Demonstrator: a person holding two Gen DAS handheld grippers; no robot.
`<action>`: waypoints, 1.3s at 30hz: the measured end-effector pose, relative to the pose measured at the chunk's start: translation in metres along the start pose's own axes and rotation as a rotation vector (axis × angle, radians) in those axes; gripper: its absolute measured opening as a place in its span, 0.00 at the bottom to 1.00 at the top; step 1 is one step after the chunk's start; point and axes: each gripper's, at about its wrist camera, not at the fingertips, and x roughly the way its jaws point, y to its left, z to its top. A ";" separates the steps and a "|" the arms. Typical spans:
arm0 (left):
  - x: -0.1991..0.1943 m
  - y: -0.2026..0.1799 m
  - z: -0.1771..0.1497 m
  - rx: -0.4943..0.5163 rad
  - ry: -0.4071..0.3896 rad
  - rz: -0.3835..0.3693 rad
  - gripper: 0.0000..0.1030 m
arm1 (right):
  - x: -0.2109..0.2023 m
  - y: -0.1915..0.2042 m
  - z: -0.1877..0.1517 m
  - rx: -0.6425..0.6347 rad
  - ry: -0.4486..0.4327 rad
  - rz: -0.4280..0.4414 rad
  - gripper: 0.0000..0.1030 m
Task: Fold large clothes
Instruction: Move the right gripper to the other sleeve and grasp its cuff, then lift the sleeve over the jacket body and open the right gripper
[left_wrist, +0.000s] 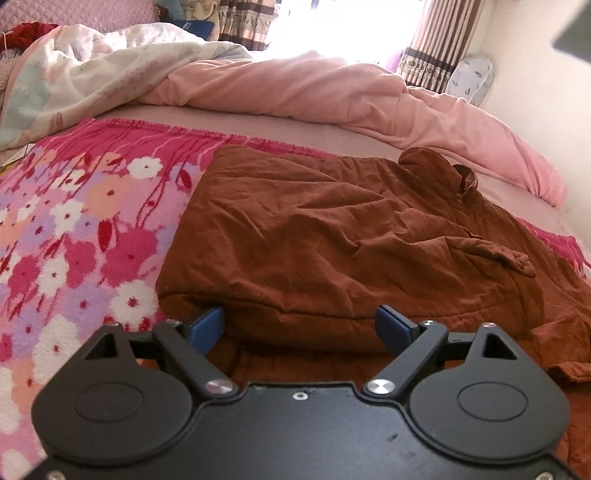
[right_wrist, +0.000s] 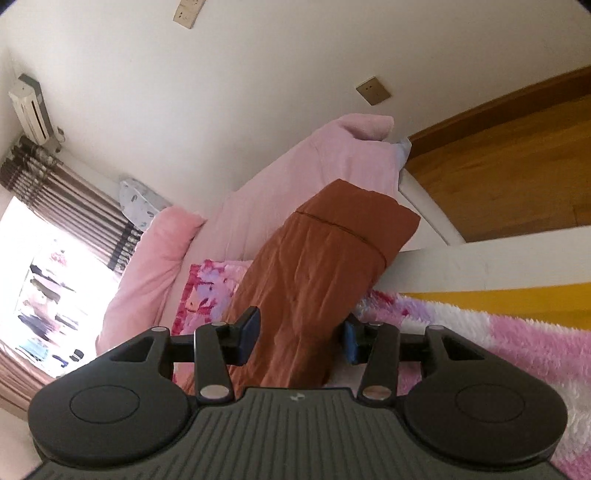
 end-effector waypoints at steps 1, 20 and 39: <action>0.000 0.000 0.000 0.002 -0.001 -0.001 0.87 | -0.002 0.001 0.000 -0.009 0.002 -0.004 0.50; -0.021 -0.005 -0.002 0.029 -0.040 -0.062 0.87 | -0.117 0.250 -0.155 -0.657 0.030 0.556 0.09; 0.018 -0.073 0.015 -0.149 0.039 -0.472 0.85 | -0.098 0.230 -0.250 -0.683 0.467 0.551 0.59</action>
